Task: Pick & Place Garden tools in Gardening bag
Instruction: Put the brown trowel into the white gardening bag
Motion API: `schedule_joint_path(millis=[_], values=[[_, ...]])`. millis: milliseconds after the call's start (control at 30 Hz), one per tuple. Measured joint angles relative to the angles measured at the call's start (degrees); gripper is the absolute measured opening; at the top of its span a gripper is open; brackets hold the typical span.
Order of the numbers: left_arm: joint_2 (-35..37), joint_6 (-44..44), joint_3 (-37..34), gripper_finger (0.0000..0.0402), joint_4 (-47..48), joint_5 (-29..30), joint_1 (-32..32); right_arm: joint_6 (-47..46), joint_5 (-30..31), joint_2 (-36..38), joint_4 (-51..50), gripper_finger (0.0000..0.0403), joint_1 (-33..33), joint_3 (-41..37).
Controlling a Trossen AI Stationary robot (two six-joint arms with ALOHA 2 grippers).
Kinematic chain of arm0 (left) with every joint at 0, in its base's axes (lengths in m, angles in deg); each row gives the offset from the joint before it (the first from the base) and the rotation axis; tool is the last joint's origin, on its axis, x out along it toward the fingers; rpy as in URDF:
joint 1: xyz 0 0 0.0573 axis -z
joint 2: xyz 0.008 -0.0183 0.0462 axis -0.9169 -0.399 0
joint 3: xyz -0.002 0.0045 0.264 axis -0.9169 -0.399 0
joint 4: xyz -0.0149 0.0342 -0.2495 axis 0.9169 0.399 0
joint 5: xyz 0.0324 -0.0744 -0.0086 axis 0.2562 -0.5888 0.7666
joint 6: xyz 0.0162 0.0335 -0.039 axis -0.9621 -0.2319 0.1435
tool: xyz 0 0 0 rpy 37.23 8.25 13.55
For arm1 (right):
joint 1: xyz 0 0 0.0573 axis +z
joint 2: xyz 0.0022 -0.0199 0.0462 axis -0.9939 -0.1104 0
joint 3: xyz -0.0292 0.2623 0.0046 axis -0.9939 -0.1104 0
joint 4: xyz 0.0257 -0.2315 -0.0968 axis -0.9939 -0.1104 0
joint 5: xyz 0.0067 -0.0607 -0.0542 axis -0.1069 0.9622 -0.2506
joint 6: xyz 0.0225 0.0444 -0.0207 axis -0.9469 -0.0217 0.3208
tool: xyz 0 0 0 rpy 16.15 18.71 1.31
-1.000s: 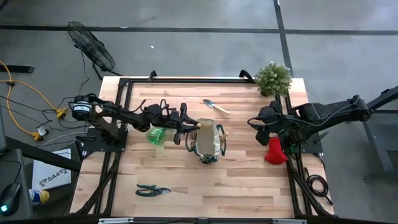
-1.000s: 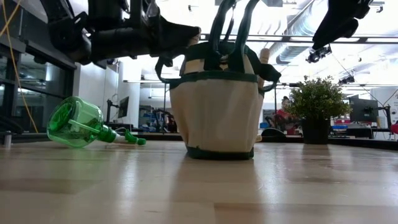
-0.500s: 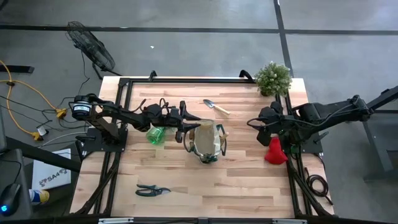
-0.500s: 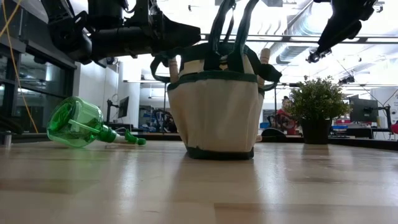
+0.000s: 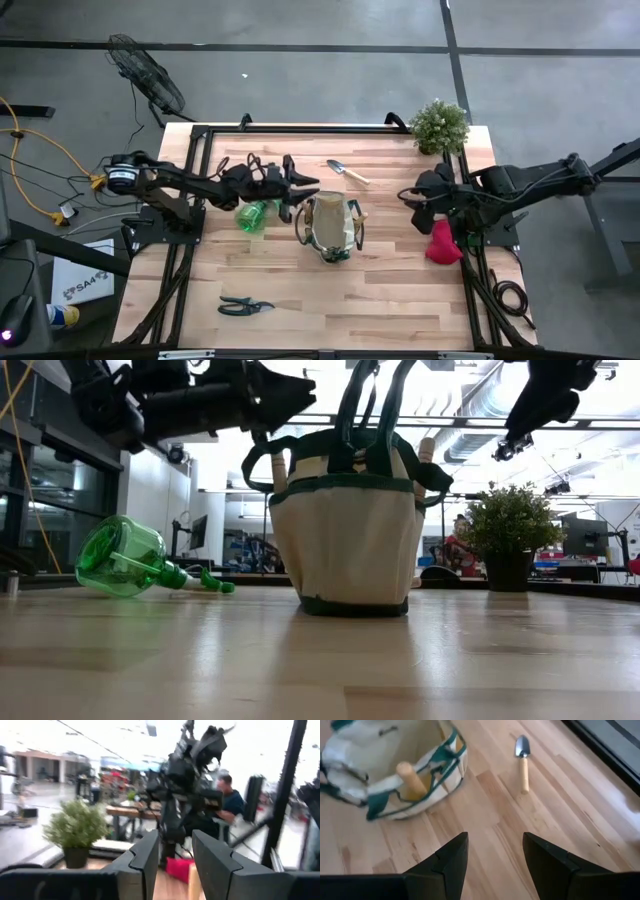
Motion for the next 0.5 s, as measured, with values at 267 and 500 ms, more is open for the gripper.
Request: schedule_joint_path(millis=[267,500], values=[[6.6,5.34,0.08,0.0115,8.55,6.67,-0.02,6.55,-6.6,-1.15,7.81,0.0181,-11.68,0.0],[11.55,7.53,3.95,0.0115,23.24,6.98,-0.02,17.81,-15.36,-8.86,14.71,0.0181,-23.18,0.0]])
